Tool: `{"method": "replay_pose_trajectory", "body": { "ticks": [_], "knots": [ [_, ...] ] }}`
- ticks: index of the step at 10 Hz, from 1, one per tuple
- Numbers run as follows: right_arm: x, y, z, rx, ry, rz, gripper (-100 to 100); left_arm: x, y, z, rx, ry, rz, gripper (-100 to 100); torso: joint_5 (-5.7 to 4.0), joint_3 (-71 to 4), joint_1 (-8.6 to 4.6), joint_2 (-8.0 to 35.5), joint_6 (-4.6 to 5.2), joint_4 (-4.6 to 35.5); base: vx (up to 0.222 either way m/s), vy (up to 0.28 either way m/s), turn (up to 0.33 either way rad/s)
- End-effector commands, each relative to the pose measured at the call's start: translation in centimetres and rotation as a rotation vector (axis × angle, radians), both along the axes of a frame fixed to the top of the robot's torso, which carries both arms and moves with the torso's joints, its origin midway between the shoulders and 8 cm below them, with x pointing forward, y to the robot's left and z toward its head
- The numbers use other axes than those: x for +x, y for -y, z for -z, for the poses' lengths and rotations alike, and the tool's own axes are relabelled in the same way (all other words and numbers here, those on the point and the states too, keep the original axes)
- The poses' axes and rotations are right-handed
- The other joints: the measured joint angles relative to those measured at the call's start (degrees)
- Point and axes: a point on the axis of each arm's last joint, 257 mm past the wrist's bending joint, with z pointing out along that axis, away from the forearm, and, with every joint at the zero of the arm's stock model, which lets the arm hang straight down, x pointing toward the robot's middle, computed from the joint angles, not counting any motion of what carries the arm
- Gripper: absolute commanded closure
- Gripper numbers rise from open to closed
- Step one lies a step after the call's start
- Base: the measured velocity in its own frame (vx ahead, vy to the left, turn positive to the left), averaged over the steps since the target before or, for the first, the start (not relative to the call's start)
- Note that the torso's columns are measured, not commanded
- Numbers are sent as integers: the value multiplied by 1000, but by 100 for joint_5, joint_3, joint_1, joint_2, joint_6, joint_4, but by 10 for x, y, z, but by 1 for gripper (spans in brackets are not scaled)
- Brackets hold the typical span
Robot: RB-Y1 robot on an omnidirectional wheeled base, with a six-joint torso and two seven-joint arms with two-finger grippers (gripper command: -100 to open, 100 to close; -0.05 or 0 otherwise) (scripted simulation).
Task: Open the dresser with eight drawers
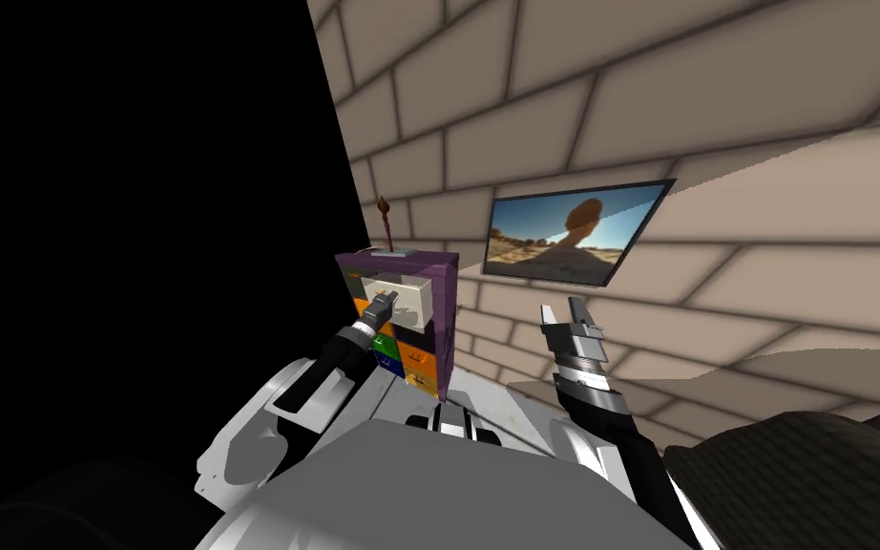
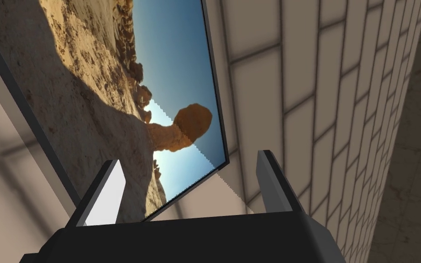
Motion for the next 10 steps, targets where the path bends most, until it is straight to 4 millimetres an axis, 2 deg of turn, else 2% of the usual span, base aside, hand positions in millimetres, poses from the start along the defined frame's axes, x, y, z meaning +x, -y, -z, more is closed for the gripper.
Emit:
{"method": "replay_pose_trajectory", "body": {
  "ticks": [1, 3, 4, 6, 10],
  "knots": [
    [0, 0, 0, 0, 0, 0, 0, 1, -1, 4, 1, -16, 2, 100, 2, 8, 1, 16, 0, -5, -187, 59, 28],
    [0, 0, 0, 0, 0, 0, 0, 1, -1, 7, 1, -29, 4, 100, 17, 29, 27, 39, -5, -5, -186, 52, 21],
    [0, 0, 0, 0, 0, 0, 0, 7, -10, -8, 7, -14, -6, -100, 18, 24, 25, 30, -6, -9, -131, -5, -154],
    [0, 0, 0, 0, 0, 0, 0, 14, -22, -18, 12, -18, -26, -100, -8, -7, -21, -8, 8, -4, -52, -26, -138],
    [0, 0, 0, 0, 0, 0, 0, 24, -46, -43, 17, -14, -73, -100, -13, 39, -22, 67, 7, 26, -43, -23, -117]
  ]
}}
